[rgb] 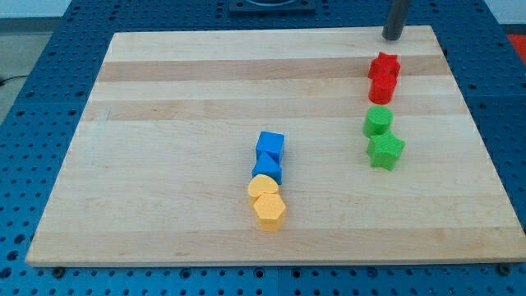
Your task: Move the arm to the right of the green star
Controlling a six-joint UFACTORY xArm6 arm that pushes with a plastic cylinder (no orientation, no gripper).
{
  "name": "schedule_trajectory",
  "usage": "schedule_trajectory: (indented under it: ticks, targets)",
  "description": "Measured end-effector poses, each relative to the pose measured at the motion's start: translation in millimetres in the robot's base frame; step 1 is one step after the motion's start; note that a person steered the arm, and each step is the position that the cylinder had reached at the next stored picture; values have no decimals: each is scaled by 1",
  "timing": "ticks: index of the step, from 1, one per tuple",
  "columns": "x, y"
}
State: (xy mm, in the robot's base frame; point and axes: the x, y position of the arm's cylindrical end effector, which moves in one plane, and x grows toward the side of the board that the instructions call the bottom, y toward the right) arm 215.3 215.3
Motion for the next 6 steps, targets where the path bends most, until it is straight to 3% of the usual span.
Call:
schedule_trajectory:
  ticks: [1,3,4,5,6]
  targets:
    - [1,-5]
    - [99,75]
    - [170,78]
    - [257,61]
    - [270,-14]
